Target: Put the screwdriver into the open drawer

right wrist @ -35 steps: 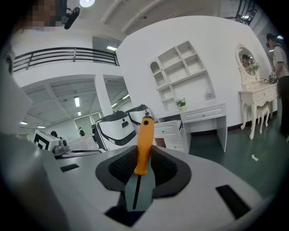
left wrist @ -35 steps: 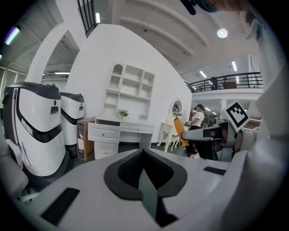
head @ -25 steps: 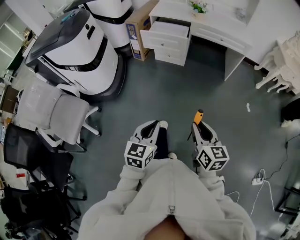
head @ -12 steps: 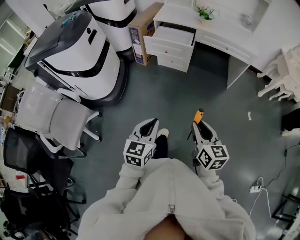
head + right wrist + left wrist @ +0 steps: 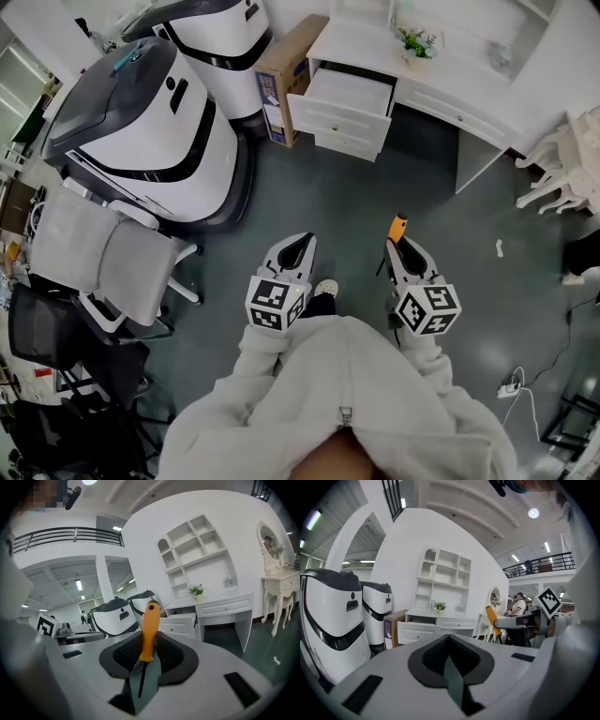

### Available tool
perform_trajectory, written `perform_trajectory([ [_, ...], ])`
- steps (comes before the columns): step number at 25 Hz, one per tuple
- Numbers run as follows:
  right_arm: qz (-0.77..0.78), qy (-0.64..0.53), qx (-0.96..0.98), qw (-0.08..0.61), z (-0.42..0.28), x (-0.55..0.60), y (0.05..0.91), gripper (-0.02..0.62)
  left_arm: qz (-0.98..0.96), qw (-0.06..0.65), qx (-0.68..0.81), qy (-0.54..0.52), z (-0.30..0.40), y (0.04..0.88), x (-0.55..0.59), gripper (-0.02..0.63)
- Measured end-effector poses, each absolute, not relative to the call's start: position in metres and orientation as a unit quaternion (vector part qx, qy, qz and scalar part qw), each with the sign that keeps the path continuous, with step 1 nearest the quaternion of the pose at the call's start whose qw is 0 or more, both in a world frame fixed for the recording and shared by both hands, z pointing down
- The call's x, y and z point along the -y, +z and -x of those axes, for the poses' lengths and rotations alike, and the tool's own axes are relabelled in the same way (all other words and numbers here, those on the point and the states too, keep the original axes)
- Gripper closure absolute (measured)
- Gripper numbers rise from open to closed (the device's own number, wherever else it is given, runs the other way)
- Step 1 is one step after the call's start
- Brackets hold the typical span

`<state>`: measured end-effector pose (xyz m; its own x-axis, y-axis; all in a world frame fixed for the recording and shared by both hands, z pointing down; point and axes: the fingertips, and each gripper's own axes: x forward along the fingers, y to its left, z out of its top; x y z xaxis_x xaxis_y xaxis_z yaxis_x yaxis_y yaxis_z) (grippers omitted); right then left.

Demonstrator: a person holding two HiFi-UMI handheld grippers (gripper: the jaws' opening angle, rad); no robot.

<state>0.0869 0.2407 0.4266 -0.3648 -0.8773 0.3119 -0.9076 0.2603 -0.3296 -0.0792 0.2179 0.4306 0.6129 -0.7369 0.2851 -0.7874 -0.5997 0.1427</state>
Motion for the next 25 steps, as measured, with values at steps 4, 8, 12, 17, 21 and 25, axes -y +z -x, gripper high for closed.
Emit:
perform_trajectory([
  [4, -0.567, 0.235, 0.789, 0.034, -0.083, -0.211, 0.429, 0.485, -0.891, 0.129, 0.423, 0.100, 0.083, 0.431, -0.183, 0.589],
  [8, -0.576, 0.236, 0.782, 0.034, -0.083, -0.183, 0.432, 0.485, -0.896, 0.129, 0.412, 0.100, 0.082, 0.433, -0.150, 0.589],
  [12, -0.586, 0.234, 0.775, 0.032, -0.086, -0.157, 0.432, 0.485, -0.902, 0.127, 0.400, 0.100, 0.078, 0.435, -0.121, 0.591],
  [17, -0.592, 0.236, 0.770, 0.033, -0.085, -0.136, 0.436, 0.485, -0.905, 0.129, 0.393, 0.101, 0.079, 0.440, -0.096, 0.590],
  [21, -0.594, 0.241, 0.767, 0.033, -0.087, -0.126, 0.438, 0.485, -0.905, 0.132, 0.389, 0.106, 0.078, 0.443, -0.088, 0.589],
  [25, -0.593, 0.241, 0.768, 0.032, -0.085, -0.116, 0.437, 0.485, -0.904, 0.132, 0.392, 0.107, 0.082, 0.443, -0.082, 0.589],
])
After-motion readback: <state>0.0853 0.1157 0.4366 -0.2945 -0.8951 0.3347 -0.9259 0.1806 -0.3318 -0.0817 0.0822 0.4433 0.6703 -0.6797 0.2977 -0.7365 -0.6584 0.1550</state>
